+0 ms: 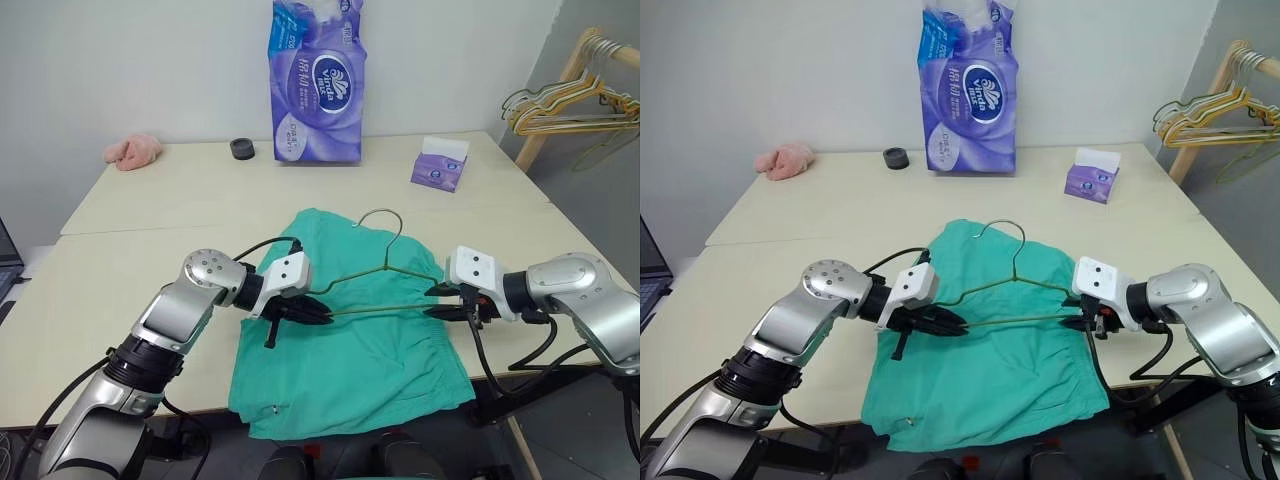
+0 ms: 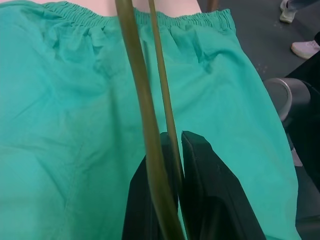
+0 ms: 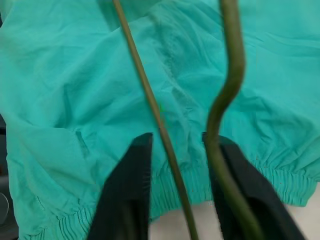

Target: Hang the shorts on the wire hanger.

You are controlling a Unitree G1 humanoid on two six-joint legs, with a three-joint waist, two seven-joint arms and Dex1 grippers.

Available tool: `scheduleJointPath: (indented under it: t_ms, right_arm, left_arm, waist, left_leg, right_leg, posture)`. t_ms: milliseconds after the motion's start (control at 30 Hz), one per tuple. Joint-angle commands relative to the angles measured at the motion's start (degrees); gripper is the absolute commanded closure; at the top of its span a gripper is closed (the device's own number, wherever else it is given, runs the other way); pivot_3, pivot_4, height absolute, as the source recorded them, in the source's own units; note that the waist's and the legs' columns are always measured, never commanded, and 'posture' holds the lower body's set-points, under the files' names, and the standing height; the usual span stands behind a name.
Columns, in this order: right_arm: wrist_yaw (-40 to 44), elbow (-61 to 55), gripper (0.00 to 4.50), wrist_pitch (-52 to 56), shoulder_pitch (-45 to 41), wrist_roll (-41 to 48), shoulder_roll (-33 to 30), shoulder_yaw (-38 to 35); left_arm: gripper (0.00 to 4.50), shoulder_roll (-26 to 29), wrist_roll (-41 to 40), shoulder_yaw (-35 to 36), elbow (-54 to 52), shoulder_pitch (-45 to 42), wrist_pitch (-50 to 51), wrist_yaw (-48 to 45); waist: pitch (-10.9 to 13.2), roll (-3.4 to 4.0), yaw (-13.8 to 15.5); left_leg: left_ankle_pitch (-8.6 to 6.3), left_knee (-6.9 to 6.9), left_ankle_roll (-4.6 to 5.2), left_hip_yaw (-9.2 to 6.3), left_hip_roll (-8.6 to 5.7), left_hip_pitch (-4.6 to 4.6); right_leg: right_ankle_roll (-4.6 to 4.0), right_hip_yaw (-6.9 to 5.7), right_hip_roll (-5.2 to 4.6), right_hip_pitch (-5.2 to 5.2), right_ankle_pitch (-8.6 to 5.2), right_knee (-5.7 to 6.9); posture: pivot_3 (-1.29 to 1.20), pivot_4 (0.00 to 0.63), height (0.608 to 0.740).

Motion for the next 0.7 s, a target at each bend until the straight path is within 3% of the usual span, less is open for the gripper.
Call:
scheduleJointPath:
  t_ms: [33, 233, 467, 633, 700]
  right_arm:
    - [0.7, -1.5, 4.31, 0.0, -0.4, 0.3, -0.7, -0.2]
    - [1.5, -2.3, 4.45, 0.5, 0.4, 1.0, -1.1, -0.2]
    - [1.6, -3.0, 4.5, 0.8, 1.1, 2.1, -1.7, -1.8]
    - [0.7, -2.7, 4.5, 2.2, 4.1, 3.7, -3.0, -6.2]
    - [-0.6, -2.7, 4.5, 3.9, 6.8, 5.3, -3.3, -10.2]
  left_arm:
    - [4.5, 0.1, 0.2, 0.3, -1.3, -0.2, -1.1, 0.7]
    - [4.5, -0.5, 0.5, 0.4, -0.3, -0.2, -2.2, 0.9]
    - [2.42, -3.8, -1.6, 3.8, 2.8, -1.6, -2.8, 3.6]
    - [0.96, -6.7, -1.8, 10.2, 9.4, -4.9, -4.8, 11.9]
    - [0.73, -6.2, -2.6, 13.7, 13.0, -7.0, -4.6, 14.4]
  waist:
    - [0.0, 0.0, 0.0]
    - [0.0, 0.0, 0.0]
    - [0.0, 0.0, 0.1]
    - [0.0, -0.01, 0.2]
    - [0.0, -0.02, 0.1]
  left_leg:
    - [0.0, 0.0, 0.0, 0.0, 0.0, 0.0]
    - [0.0, 0.0, 0.0, 0.0, 0.0, 0.0]
    - [0.0, 0.02, 0.0, -0.02, 0.0, -0.02]
    - [0.0, 0.07, 0.0, -0.04, 0.0, -0.04]
    - [0.0, 0.07, 0.0, -0.07, 0.0, -0.05]
  right_leg:
    - [0.0, 0.0, 0.0, 0.0, 0.0, 0.0]
    - [0.0, -0.01, 0.0, 0.0, 0.0, 0.0]
    - [0.01, -0.02, -0.01, 0.0, 0.0, -0.01]
    - [0.03, -0.05, -0.02, 0.01, 0.02, 0.0]
    - [0.03, -0.07, -0.02, 0.01, 0.02, 0.0]
  posture:
    - [-0.11, 0.044, 0.74]
    - [-0.11, 0.039, 0.74]
    - [-0.11, 0.037, 0.74]
    - [-0.12, 0.032, 0.74]
    - [-0.12, 0.032, 0.74]
